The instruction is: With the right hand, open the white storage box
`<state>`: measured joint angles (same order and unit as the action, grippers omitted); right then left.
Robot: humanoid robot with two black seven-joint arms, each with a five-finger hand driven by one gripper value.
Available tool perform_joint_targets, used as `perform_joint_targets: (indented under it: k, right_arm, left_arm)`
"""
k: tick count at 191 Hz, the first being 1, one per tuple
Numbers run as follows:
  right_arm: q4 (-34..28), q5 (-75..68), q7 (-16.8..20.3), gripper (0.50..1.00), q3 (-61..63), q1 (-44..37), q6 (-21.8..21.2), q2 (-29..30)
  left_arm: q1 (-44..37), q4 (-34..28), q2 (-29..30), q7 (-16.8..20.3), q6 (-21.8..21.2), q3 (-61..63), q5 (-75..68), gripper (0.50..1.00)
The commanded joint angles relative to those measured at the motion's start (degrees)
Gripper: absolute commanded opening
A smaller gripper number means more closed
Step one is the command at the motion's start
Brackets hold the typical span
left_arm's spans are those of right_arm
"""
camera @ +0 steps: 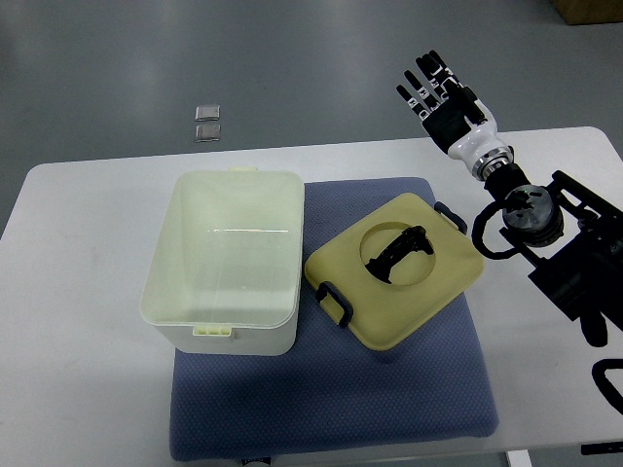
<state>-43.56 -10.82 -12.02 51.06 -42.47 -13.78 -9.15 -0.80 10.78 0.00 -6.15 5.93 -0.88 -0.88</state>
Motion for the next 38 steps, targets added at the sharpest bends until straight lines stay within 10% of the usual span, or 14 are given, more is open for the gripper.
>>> perform_joint_targets:
  k: [1, 38]
  right_arm:
    - [0.05, -0.17, -0.02, 0.926, 0.18, 1.17, -0.11, 0.19]
    - [0.23, -0.17, -0.1, 0.924, 0.18, 2.57, -1.69, 0.19]
  left_arm:
    - [0.01, -0.06, 0.0, 0.0, -0.04, 0.0, 0.0, 1.0]
    - [0.01, 0.03, 0.0, 0.0, 0.05, 0.0, 0.0, 1.0]
